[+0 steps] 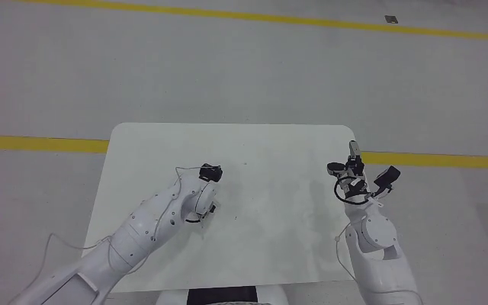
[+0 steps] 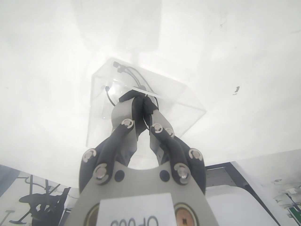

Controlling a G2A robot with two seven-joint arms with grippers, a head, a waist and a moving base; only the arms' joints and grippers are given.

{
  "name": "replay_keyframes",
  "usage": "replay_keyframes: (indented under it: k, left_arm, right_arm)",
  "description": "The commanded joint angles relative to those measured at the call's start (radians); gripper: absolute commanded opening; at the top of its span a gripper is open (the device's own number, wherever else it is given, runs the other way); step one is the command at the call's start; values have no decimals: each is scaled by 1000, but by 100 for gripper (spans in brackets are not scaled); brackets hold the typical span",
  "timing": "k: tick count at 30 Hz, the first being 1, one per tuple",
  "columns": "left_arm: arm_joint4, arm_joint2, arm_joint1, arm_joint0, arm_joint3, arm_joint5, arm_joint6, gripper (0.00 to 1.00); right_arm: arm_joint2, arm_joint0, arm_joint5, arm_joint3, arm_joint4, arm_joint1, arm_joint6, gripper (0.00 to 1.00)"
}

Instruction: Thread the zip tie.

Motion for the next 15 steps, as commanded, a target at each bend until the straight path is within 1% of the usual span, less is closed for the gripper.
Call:
replay_keyframes:
  k: [1,3,7,11,15]
  left_arm:
    - [8,-5,1,6,-17,0,-9,0]
    - [19,-11,3,14,-40,0,-18,0]
    - [52,-30,12,43,-99,0,-30,0]
    - [75,-47,22,69,-138,0,-30,0]
    - [87,-62,30,87,-159,0,-30,0]
  right_arm:
    - [0,0,0,0,0,0,0,100]
    - [0,0,0,0,0,0,0,100]
    - [0,0,0,0,0,0,0,100]
    - [0,0,0,0,0,0,0,100]
    - [0,0,0,0,0,0,0,100]
